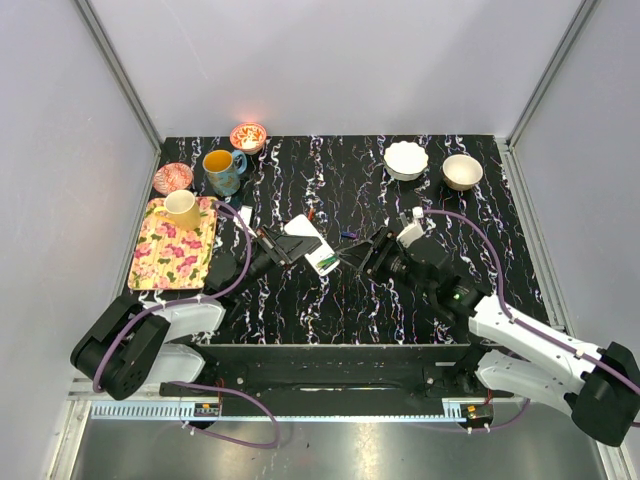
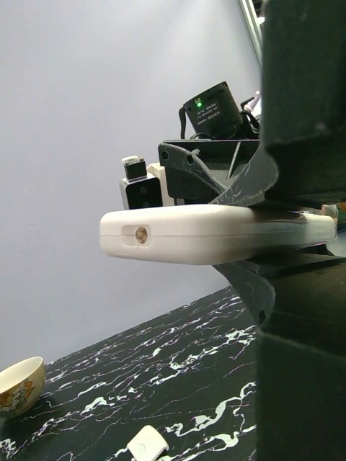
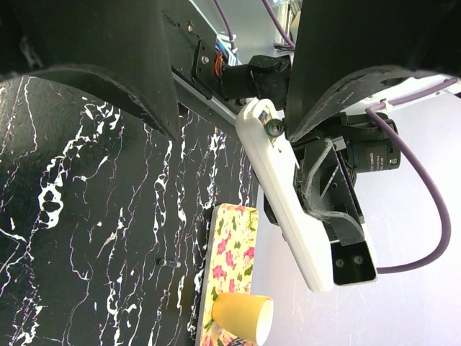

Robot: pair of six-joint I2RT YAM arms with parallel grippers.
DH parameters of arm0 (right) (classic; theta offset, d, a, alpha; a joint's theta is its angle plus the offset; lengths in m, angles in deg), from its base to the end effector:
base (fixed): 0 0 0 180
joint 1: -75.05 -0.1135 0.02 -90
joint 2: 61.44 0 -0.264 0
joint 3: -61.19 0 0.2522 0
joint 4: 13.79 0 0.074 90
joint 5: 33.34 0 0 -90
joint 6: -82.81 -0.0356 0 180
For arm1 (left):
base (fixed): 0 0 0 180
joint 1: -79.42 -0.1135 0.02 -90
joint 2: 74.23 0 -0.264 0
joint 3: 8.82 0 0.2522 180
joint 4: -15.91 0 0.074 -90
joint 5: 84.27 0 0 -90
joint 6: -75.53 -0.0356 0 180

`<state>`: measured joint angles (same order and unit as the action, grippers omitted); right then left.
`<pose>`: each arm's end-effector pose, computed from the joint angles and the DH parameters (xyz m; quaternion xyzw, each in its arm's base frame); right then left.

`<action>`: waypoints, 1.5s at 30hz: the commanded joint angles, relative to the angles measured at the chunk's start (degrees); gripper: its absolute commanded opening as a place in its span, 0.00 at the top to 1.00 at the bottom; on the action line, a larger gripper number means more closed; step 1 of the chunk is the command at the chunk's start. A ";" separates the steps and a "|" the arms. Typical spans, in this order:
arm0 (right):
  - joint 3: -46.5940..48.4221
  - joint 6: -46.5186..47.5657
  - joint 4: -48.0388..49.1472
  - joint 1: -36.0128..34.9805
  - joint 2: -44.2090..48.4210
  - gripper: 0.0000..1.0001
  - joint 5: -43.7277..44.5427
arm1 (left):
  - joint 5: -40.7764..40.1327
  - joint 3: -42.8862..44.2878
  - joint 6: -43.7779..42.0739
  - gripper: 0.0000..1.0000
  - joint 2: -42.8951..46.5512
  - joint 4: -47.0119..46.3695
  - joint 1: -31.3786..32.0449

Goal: Load the batteries into the remote control
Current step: Load the battery into the remote control.

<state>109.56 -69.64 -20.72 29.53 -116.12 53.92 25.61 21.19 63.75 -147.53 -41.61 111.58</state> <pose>0.1562 0.1615 0.2761 0.1007 0.7773 0.5131 0.3498 0.1899 -0.1337 0.2199 -0.1113 0.6100 -0.6988 0.3568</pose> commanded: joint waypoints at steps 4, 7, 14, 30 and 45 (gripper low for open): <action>-0.68 -0.30 4.42 0.96 1.06 0.31 -0.69 | -1.51 -0.25 -0.61 1.00 0.96 -16.60 0.18; -1.74 -0.82 6.52 1.31 2.38 0.31 -0.86 | -2.04 -0.69 -1.05 1.00 0.70 -16.69 0.18; -3.93 -4.33 9.07 2.27 1.15 0.32 -3.06 | -2.30 -0.52 -0.78 1.00 0.61 -17.48 0.27; -3.76 -5.31 11.28 2.54 -2.89 0.34 -6.84 | -2.39 -0.26 -0.61 1.00 1.05 -17.48 0.27; -3.41 -5.04 10.75 2.63 -5.18 0.42 -8.59 | -3.53 0.98 -0.17 1.00 1.93 -16.00 0.18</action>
<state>105.23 -75.20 -9.29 32.11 -120.20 48.34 24.89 20.53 63.36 -147.55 -41.46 111.56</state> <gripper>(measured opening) 0.594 0.254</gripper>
